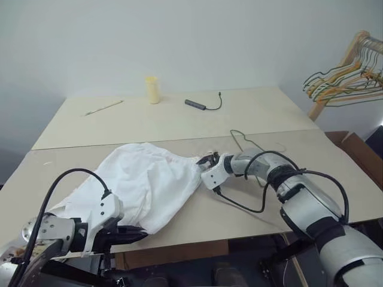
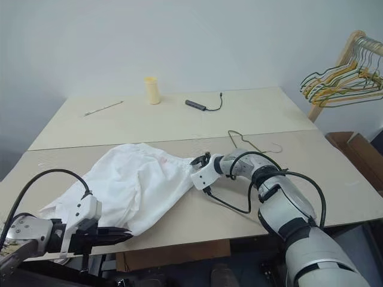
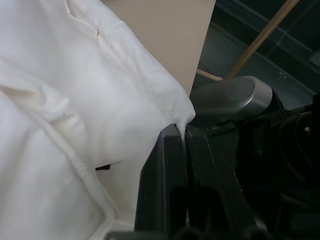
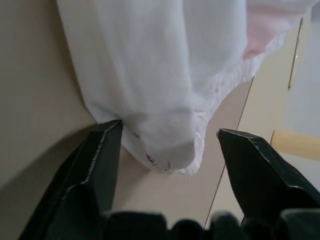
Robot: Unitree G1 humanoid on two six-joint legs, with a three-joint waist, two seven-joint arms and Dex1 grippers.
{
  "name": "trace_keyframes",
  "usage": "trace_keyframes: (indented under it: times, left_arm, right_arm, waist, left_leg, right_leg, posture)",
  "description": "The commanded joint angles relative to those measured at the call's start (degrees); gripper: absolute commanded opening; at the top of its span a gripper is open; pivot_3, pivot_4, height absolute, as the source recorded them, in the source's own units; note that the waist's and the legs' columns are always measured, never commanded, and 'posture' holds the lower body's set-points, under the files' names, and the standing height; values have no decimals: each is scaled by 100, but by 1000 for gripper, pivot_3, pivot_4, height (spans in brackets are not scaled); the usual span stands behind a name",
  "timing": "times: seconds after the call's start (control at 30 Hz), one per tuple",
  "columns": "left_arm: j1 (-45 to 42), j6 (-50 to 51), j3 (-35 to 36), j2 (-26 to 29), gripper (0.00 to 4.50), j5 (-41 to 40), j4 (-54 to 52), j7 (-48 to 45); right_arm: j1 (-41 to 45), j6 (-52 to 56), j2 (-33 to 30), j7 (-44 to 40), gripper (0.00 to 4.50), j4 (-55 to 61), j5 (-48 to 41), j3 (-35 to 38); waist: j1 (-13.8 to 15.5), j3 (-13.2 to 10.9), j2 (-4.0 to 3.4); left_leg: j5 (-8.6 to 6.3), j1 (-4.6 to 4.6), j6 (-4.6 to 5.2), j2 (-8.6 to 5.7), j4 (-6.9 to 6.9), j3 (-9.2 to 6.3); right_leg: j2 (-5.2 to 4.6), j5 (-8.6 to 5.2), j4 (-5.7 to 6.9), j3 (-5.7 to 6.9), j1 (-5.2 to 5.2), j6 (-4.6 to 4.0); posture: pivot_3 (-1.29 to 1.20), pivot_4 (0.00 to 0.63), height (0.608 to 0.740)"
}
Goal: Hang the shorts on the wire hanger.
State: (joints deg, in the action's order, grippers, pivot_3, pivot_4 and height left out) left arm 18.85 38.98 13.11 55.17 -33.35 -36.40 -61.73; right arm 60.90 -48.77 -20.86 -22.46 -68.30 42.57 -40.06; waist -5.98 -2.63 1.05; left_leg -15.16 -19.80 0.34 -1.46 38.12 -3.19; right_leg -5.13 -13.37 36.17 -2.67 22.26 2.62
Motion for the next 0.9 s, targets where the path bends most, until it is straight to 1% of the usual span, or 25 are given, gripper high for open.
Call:
trace_keyframes:
  times: [0.03, 0.13, 0.17, 0.2, 0.23, 0.3, 0.43, 0.5, 0.57, 0.63, 0.67, 0.77, 0.83, 0.9]
  left_arm:
    - [-52, -188, 246, 150, 0, 106, 207, -76]
    - [-82, -327, 262, 241, 0, 226, 439, -135]
    - [-125, -467, 198, 279, 0, 412, 594, -106]
    - [-246, -579, 122, 308, 0, 584, 847, -56]
    - [-469, -668, 20, 326, 0, 771, 1192, 35]
    - [-792, -790, -134, 329, 0, 1010, 1642, 129]
    - [-2230, -1096, -1013, 81, 0, 2076, 3028, 792]
    - [-3044, -1232, -1434, -188, 0, 2512, 3768, 1055]
    - [-4068, -1440, -1856, -624, 0, 2950, 4630, 1336]
    - [-4911, -1763, -2175, -1014, 0, 3346, 5376, 1585]
    - [-5140, -1887, -2257, -1117, 0, 3464, 5618, 1642]
    - [-5952, -2349, -2459, -1570, 0, 3688, 6299, 1747]
    - [-6176, -2527, -2489, -1705, 0, 3724, 6454, 1659]
    - [-6180, -2686, -2500, -1673, 0, 3699, 6326, 1430]
  right_arm:
    - [280, -124, 48, 285, 1864, -140, 129, -40]
    - [343, -62, 134, 391, 813, -260, 176, -43]
    - [373, -29, 179, 433, 460, -286, 159, -15]
    - [413, 30, 230, 495, 157, -308, 156, 4]
    - [469, 163, 286, 556, 25, -346, 164, 18]
    - [541, 326, 341, 675, 25, -400, 217, -3]
    - [727, 846, 352, 1190, 25, -542, 547, -191]
    - [785, 1128, 326, 1317, 25, -620, 538, -140]
    - [839, 1437, 185, 1451, 25, -684, 558, -99]
    - [850, 1631, 2, 1496, 25, -716, 506, -20]
    - [847, 1672, -48, 1483, 25, -720, 471, 10]
    - [738, 1712, -452, 1354, 25, -653, 312, 184]
    - [620, 1589, -664, 1151, 25, -545, 153, 331]
    - [382, 1298, -882, 731, 25, -289, -206, 588]
  waist:
    - [-12, 0, -1]
    - [-65, 0, -1]
    - [-86, 0, -1]
    - [-104, -1, -2]
    - [-107, -1, -2]
    - [-119, -1, -3]
    - [-94, -3, -6]
    - [-106, -2, -4]
    - [-92, 1, 2]
    - [-94, 5, 7]
    - [-112, 6, 9]
    - [-184, 9, 13]
    - [-269, 9, 12]
    - [-421, 9, 13]
  left_leg:
    - [0, 1, 0, 1, -2, 0]
    - [0, 4, 0, 3, -11, 0]
    - [0, 5, -1, 4, -15, 0]
    - [0, 6, -1, 6, -16, -1]
    - [1, 7, -1, 5, -18, -1]
    - [7, 15, -11, 5, -22, -4]
    - [11, 31, -18, 5, -29, -8]
    - [14, 32, -24, 4, -30, -10]
    - [16, 31, -27, -4, -31, -12]
    - [22, 10, -37, -17, -29, -21]
    - [24, -2, -40, -23, -29, -22]
    - [29, -58, -47, -40, -26, -20]
    - [31, -80, -50, -43, -25, -20]
    - [29, -87, -47, -42, -26, -21]
  right_leg:
    - [1, -1, 2, 0, 0, -2]
    - [4, -3, 2, 0, 2, -6]
    - [5, -4, 2, 0, 2, -7]
    - [6, -5, 2, 0, 2, -8]
    - [6, -5, 2, 0, 2, -9]
    - [8, -5, 10, 0, 1, -12]
    - [13, -3, 11, -1, -6, -16]
    - [12, -2, 14, 0, -4, -16]
    - [4, 0, 20, 4, -6, -13]
    - [-10, 4, 32, 10, 10, -8]
    - [-15, 4, 36, 9, 25, -7]
    - [-31, 11, 50, -1, 81, 5]
    - [-37, 13, 51, -1, 97, 9]
    - [-38, 13, 51, -2, 98, 12]
  posture:
    - [-14, 0, 740]
    - [-17, 0, 740]
    - [-18, 0, 740]
    - [-22, 0, 740]
    - [-24, 0, 740]
    - [-24, 0, 740]
    - [-36, 0, 740]
    - [-45, 0, 740]
    - [-61, 0, 740]
    - [-77, 0, 740]
    - [-89, 0, 740]
    - [-107, 0, 740]
    - [-121, 0, 740]
    - [-148, 0, 740]
